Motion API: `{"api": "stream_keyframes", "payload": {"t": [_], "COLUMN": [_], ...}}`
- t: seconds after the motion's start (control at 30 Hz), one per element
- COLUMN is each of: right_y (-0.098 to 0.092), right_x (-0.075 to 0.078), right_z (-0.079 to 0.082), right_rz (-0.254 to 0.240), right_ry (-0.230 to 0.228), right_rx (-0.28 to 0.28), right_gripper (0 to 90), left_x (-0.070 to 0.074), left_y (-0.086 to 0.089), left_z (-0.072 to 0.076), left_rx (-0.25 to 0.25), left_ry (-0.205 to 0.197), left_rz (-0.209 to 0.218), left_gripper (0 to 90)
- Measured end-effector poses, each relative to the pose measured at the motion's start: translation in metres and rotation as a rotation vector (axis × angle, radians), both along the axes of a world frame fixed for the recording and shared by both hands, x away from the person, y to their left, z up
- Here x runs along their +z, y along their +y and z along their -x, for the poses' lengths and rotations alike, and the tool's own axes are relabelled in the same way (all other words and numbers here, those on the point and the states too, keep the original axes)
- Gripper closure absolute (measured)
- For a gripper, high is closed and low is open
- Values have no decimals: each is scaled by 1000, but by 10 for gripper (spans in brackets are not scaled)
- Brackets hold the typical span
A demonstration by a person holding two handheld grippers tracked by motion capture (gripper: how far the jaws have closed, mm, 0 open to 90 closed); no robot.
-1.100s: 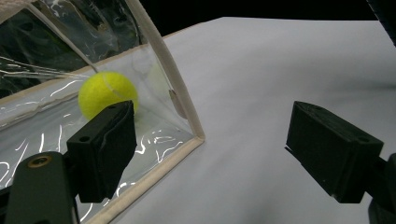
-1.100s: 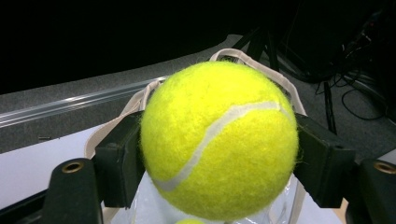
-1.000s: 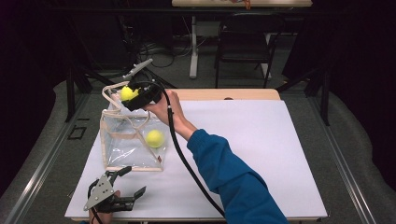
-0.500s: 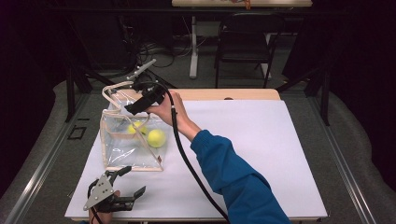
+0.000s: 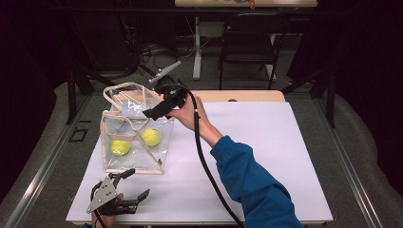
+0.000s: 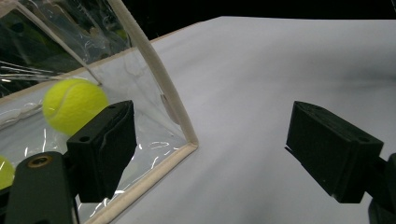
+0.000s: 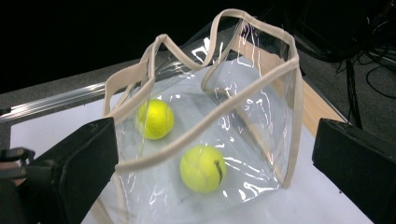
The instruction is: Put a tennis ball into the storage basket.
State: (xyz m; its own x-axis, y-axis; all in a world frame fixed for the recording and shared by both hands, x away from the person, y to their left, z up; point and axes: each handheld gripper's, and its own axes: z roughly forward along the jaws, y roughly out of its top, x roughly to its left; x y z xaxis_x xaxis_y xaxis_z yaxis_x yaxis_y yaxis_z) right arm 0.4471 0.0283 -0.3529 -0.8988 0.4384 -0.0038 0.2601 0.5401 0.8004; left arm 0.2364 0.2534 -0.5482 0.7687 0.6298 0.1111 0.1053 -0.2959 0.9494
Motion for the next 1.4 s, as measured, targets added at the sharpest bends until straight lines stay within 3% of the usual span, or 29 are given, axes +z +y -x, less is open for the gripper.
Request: {"api": "stream_keyframes", "payload": {"t": [0.57, 1.4], "right_y": [-41, -88], "right_x": [-31, -52], "right_z": [12, 37], "right_rz": [63, 108], "right_ry": [33, 27], "right_rx": [-19, -60], "right_gripper": [0, 4], "left_x": [0, -1], "left_y": [-2, -1], "left_z": [0, -1], "left_rx": [-8, -9], "left_ry": [2, 4], "left_rz": [-12, -8], "left_gripper": [159, 159]}}
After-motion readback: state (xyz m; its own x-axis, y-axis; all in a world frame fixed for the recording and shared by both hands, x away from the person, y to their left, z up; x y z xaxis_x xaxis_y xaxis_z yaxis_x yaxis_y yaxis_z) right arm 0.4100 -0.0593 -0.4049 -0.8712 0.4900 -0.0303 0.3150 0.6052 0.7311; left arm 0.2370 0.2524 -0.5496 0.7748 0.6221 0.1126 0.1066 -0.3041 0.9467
